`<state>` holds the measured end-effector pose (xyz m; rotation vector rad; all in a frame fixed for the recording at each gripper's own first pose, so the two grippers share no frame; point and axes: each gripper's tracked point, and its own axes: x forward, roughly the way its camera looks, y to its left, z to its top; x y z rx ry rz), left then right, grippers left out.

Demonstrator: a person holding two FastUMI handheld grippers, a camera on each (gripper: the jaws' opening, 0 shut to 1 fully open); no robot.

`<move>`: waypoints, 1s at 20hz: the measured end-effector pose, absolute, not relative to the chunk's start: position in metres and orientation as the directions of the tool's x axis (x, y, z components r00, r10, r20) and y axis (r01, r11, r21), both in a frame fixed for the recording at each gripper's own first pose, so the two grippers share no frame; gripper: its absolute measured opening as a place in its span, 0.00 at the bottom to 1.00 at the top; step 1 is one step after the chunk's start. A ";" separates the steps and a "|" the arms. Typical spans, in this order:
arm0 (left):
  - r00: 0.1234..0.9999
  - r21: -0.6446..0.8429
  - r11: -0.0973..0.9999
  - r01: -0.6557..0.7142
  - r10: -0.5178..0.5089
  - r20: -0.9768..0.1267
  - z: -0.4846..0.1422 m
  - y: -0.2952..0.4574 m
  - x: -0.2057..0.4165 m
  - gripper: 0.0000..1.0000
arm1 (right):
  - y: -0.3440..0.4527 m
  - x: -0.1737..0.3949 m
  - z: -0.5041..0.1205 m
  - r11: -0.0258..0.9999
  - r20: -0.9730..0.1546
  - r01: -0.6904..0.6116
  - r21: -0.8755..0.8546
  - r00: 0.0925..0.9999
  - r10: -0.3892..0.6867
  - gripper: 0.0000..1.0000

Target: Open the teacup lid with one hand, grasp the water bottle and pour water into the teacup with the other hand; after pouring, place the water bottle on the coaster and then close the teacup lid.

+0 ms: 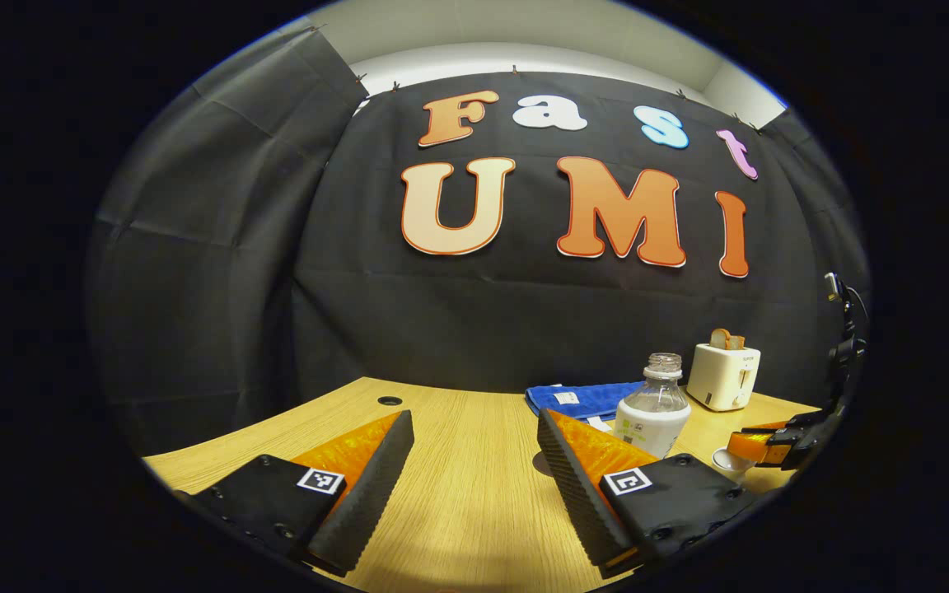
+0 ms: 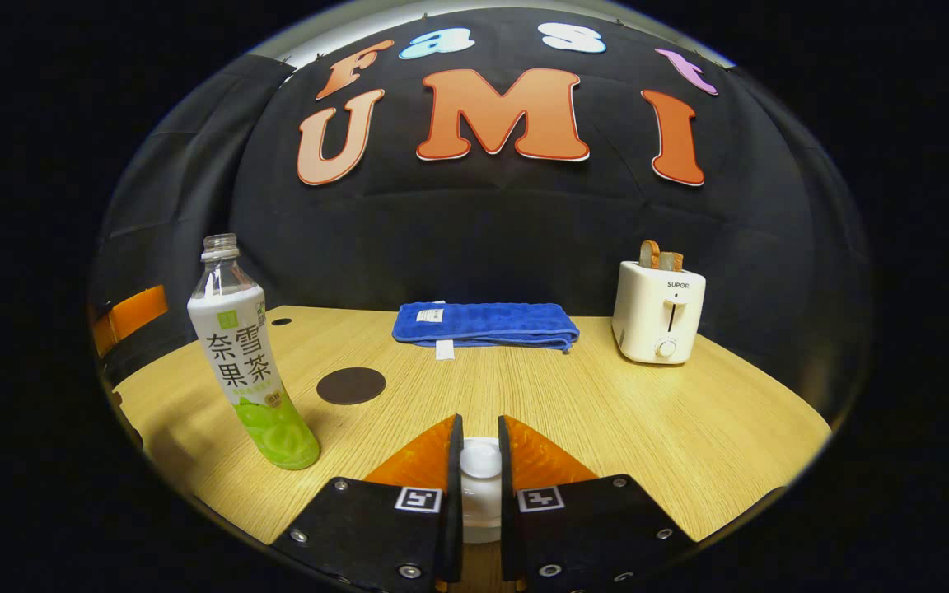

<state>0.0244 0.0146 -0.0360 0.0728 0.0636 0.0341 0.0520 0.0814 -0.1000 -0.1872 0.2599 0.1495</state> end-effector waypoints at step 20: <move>0.996 0.052 0.998 0.031 -0.026 -0.083 -0.033 -0.025 0.019 0.99 | -0.006 0.045 -0.032 0.982 -0.153 0.000 -0.189 0.988 -0.029 0.13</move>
